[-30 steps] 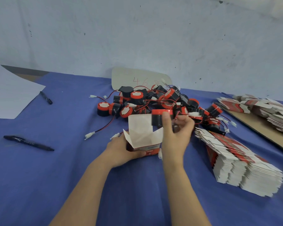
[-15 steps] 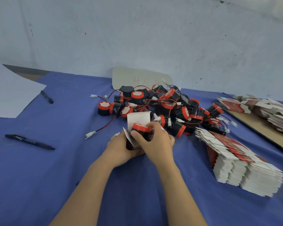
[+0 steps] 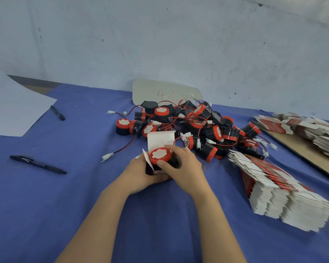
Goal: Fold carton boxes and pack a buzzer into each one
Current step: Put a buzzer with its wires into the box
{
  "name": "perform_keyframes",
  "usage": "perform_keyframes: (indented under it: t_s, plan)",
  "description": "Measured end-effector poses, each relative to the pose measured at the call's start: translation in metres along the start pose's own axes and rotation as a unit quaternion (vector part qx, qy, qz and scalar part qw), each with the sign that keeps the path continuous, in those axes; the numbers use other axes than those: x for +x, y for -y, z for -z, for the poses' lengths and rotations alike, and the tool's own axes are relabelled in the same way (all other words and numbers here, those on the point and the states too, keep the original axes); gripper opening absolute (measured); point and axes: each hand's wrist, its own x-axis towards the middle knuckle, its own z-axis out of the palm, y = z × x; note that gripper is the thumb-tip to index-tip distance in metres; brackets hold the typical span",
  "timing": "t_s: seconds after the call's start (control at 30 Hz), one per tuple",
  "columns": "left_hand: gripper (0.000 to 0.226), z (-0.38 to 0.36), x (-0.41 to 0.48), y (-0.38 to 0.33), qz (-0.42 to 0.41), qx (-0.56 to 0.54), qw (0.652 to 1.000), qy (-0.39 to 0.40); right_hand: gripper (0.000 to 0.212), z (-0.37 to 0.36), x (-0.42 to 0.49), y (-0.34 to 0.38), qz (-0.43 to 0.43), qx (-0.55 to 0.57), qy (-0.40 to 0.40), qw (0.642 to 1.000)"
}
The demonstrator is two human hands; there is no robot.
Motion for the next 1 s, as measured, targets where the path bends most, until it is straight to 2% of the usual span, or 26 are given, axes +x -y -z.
perform_keyframes:
  t_s: [0.13, 0.23, 0.37, 0.47, 0.57, 0.7, 0.83, 0.9, 0.97, 1.0]
  plan:
    - [0.043, 0.001, 0.000, 0.001, -0.008, -0.004, 1.000, 0.010, 0.030, 0.001, 0.000, 0.000, -0.007, 0.080, 0.031, 0.996]
    - [0.041, 0.001, 0.000, 0.001, -0.002, -0.002, 1.000, 0.012, 0.018, -0.005, 0.000, 0.004, -0.018, 0.113, -0.002, 0.993]
    - [0.047, -0.001, 0.002, 0.002, 0.028, 0.018, 0.999, 0.011, 0.026, -0.016, 0.001, 0.007, -0.052, -0.039, -0.114, 0.991]
    - [0.048, -0.002, 0.003, 0.003, 0.031, 0.029, 0.999, 0.003, 0.015, -0.015, 0.001, 0.005, -0.058, -0.082, -0.079, 0.992]
    - [0.046, -0.002, 0.003, 0.003, 0.020, 0.020, 0.999, 0.018, 0.025, -0.017, 0.001, 0.004, -0.063, -0.105, -0.045, 0.991]
    - [0.025, 0.001, 0.001, -0.004, 0.021, -0.025, 0.999, 0.042, 0.029, -0.020, 0.003, 0.007, -0.066, -0.156, -0.052, 0.984]
    - [0.024, -0.007, 0.001, -0.012, 0.084, -0.058, 0.995, -0.021, 0.029, -0.021, 0.001, 0.009, -0.045, -0.153, -0.056, 0.986]
    - [0.020, -0.017, 0.004, -0.011, 0.097, -0.029, 0.992, -0.073, 0.023, -0.021, 0.002, 0.009, -0.046, -0.081, -0.094, 0.991]
    - [0.019, -0.022, 0.005, -0.012, 0.093, 0.013, 0.991, -0.092, 0.015, -0.015, 0.002, 0.011, -0.080, 0.077, -0.134, 0.985]
    - [0.025, -0.023, 0.005, -0.013, 0.095, 0.013, 0.991, -0.094, 0.020, -0.012, 0.002, 0.013, -0.100, 0.153, -0.148, 0.972]
